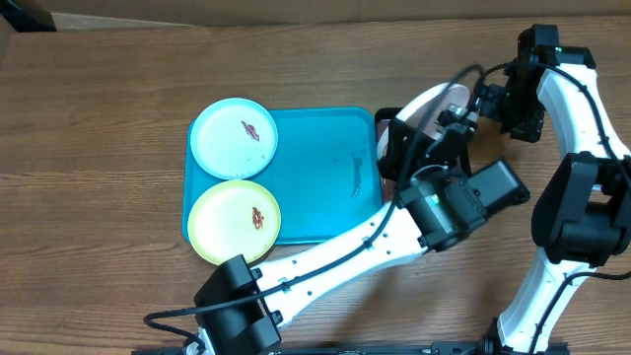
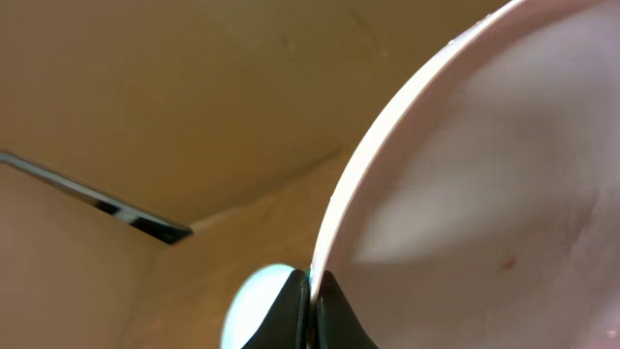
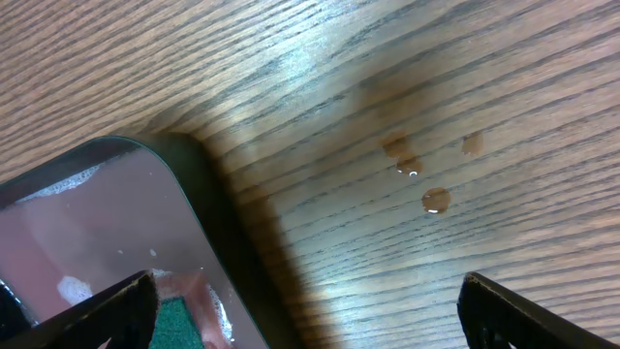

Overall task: Clean dirty plates on tray and stack at the side
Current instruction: 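Carry the white plate rightward and tilt it over the brown tray, then swing the white plate left and set it on the table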

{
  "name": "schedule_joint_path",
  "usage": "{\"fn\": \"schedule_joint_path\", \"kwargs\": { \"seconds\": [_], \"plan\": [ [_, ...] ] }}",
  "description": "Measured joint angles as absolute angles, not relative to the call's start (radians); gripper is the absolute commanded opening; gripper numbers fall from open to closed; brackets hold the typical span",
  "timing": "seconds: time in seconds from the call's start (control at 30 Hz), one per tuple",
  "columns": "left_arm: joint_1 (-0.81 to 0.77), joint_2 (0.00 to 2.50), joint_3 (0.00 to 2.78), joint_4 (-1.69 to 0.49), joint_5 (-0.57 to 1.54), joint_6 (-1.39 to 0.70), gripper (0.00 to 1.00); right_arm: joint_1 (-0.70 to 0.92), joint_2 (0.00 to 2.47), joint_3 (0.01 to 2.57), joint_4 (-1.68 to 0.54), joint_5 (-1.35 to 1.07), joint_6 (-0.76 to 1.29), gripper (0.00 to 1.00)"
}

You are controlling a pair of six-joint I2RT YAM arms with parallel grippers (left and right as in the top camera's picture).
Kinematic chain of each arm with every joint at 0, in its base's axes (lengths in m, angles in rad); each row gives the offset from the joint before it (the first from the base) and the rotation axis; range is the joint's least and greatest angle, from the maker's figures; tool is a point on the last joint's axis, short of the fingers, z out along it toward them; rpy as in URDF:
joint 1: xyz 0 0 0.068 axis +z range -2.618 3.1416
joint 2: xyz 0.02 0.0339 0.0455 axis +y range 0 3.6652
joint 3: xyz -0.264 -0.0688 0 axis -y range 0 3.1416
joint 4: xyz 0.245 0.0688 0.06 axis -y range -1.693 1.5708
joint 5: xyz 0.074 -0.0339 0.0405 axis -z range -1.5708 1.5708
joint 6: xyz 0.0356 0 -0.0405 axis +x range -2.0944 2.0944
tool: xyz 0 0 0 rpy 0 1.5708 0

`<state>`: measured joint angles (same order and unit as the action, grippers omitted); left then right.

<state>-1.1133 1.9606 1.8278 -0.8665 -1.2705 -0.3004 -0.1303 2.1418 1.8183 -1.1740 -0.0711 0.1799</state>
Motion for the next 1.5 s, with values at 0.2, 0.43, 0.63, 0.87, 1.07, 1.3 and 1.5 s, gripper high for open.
{"fn": "schedule_joint_path", "kwargs": {
  "seconds": [0.2,0.43,0.63,0.87,1.07,1.3,1.5],
  "plan": [
    [-1.131,1.961,1.829,-0.838,-1.356,-0.235,0.04,-0.13,2.142,1.818,-1.174,-0.071,0.18,1.0],
    [-1.133,1.961,1.829,-0.837,-1.382,-0.212,0.04,-0.13,2.142,1.818,-1.174,-0.071,0.18,1.0],
    [-1.133,1.961,1.829,-0.837,-1.389,-0.206,0.04,-0.13,2.142,1.818,-1.174,-0.071,0.179,1.0],
    [-1.121,1.961,1.83,-0.845,-1.327,-0.206,0.04,-0.13,2.142,1.818,-1.173,-0.071,0.18,1.0],
    [-1.084,1.961,1.831,-0.864,-1.191,-0.205,0.04,-0.13,2.142,1.818,-1.174,-0.071,0.18,1.0],
    [-1.074,1.961,1.832,-0.868,-1.203,-0.2,0.04,-0.13,2.142,1.818,-1.174,-0.071,0.18,1.0],
    [-1.074,1.961,1.833,-0.872,-1.24,-0.234,0.04,-0.13,2.142,1.818,-1.174,-0.071,0.18,1.0]
  ]
}}
